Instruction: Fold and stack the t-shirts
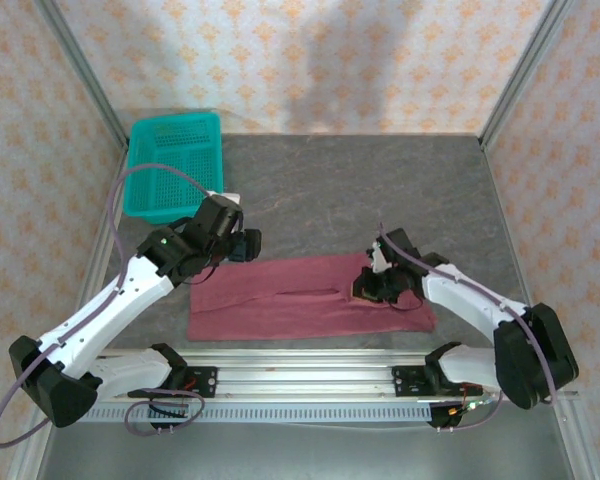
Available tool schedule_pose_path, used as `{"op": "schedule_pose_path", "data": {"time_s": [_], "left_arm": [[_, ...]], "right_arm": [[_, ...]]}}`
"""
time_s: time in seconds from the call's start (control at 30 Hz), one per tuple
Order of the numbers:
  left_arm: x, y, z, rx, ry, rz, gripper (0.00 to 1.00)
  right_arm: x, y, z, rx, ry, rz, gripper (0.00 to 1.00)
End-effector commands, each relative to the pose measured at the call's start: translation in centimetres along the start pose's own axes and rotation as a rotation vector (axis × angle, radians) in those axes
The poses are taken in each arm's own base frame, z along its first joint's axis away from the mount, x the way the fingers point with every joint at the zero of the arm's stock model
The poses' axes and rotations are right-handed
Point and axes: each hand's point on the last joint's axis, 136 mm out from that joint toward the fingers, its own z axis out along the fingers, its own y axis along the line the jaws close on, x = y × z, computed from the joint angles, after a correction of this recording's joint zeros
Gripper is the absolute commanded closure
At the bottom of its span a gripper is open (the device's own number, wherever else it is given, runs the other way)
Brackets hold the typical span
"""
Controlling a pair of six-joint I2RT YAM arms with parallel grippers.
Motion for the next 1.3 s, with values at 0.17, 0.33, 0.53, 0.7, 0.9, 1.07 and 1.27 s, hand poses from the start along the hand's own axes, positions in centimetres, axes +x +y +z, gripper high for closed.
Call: {"op": "schedule_pose_path", "data": {"time_s": [0.17,0.33,0.53,0.7,0.9,1.07,1.27], "left_arm": [[1.6,1.0,1.5,-0.064,0.047,-0.001,0.23],[1.7,0.7,2.2,-0.061,0.059,-0.007,0.23],[2.2,0.1,4.4,-0.078,0.126,0.003,0.23],[3.5,1.3,6.6,-0.191,0.193,-0.018,0.25],[3.9,0.7,7.4,-0.158,0.188,-0.064,0.26],[5.4,1.6,8.3,-0.186,0.253,-0.071,0.56],[8.3,5.2,10.2,-0.259,0.376,-0.178,0.9]], "right_arm": [[0.5,1.7,-4.0,-0.017,-0.115,0.014,0.5],[-2.5,-1.0,-5.3,0.178,-0.228,0.132,0.46],[-4.5,-5.3,-4.5,0.38,-0.255,0.33,0.47],[-5.0,-7.9,-6.2,0.481,-0.369,0.46,0.65],[-4.8,-8.2,-9.6,0.46,-0.525,0.495,0.91],[-3.3,-9.0,-9.4,0.47,-0.49,0.531,1.0],[-2.6,-9.5,-7.0,0.437,-0.443,0.576,1.0]]}}
